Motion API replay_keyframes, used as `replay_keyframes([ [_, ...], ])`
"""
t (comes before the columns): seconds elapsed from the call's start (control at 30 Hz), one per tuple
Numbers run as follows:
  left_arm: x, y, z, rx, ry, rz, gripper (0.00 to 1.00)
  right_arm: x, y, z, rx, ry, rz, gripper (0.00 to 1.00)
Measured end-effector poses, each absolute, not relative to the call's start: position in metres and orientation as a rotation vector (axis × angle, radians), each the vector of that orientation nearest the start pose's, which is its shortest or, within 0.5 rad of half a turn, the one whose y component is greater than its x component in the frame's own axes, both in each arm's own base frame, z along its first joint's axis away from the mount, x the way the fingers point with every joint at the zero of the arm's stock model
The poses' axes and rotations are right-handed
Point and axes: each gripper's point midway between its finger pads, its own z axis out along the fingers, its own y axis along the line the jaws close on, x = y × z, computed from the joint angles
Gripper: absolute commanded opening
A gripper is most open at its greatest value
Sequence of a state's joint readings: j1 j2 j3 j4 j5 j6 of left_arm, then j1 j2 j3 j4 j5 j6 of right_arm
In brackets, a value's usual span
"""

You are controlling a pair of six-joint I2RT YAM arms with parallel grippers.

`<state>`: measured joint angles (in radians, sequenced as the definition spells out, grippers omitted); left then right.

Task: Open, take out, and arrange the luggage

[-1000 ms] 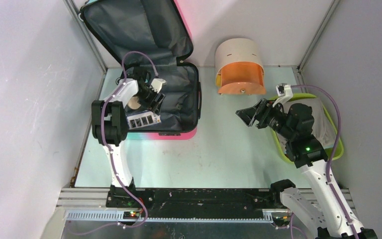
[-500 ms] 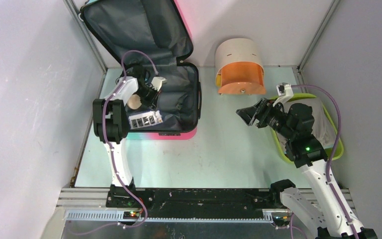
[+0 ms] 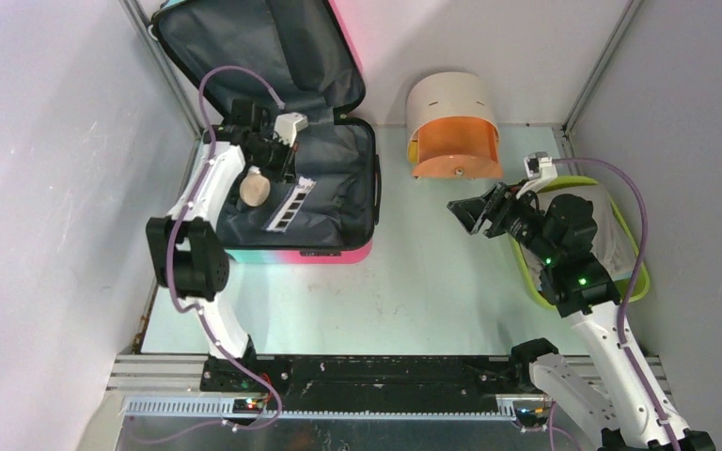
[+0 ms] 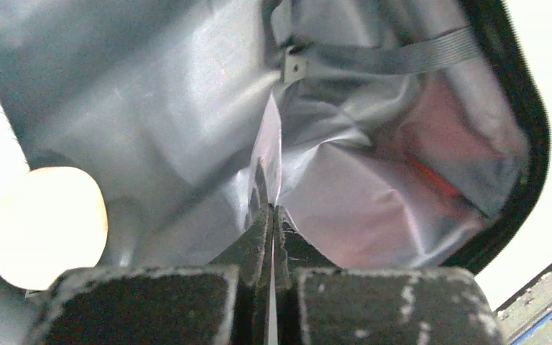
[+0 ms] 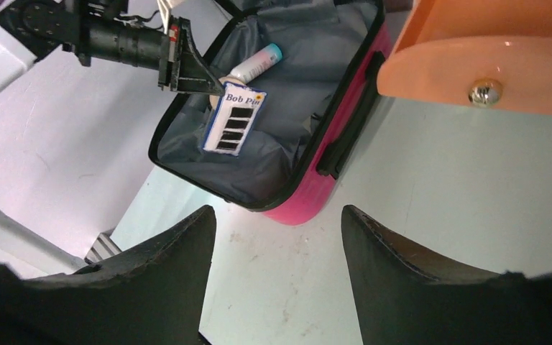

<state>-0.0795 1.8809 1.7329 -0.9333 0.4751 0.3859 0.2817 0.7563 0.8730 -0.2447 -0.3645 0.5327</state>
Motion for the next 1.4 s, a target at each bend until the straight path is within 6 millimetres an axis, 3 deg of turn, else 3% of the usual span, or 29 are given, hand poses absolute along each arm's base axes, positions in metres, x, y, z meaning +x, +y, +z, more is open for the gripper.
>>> replay_keyframes([
  [0.2,0.403,-0.137,0.213,0.795,2.292,-0.518,0.0,0.25,0.171,0.337,-0.234,1.664,0.9,0.63],
  [0.43,0.363,-0.193,0.235,0.979,2.213,-0.574,0.0,0.241,0.195,0.367,-0.507,1.456,0.867,0.63],
  [0.5,0.35,-0.203,0.243,1.025,2.188,-0.585,0.13,0.245,0.2,0.372,-0.557,1.414,0.848,0.62],
  [0.53,0.346,-0.206,0.247,1.04,2.173,-0.584,0.26,0.247,0.202,0.375,-0.575,1.4,0.841,0.62],
  [0.63,0.342,-0.2,0.254,1.032,2.143,-0.522,0.5,0.254,0.209,0.373,-0.6,1.397,0.835,0.63],
  [0.67,0.341,-0.195,0.253,1.022,2.146,-0.492,0.82,0.254,0.212,0.371,-0.608,1.402,0.837,0.63],
  [0.73,0.34,-0.183,0.242,1.003,2.165,-0.424,0.97,0.25,0.22,0.368,-0.633,1.402,0.846,0.64],
  [1.0,0.358,-0.136,0.175,0.838,2.371,-0.152,1.0,0.237,0.234,0.359,-0.699,1.414,0.836,0.64],
  [1.07,0.364,-0.131,0.164,0.792,2.412,-0.198,0.99,0.236,0.235,0.357,-0.703,1.421,0.834,0.64],
  [1.13,0.372,-0.126,0.153,0.747,2.456,-0.274,0.92,0.235,0.236,0.353,-0.711,1.431,0.83,0.64],
  [1.23,0.385,-0.12,0.14,0.704,2.495,-0.327,0.76,0.233,0.237,0.348,-0.722,1.45,0.824,0.64],
  [1.4,0.413,-0.14,0.124,0.725,2.529,-0.464,0.75,0.235,0.237,0.344,-0.737,1.457,0.811,0.64],
])
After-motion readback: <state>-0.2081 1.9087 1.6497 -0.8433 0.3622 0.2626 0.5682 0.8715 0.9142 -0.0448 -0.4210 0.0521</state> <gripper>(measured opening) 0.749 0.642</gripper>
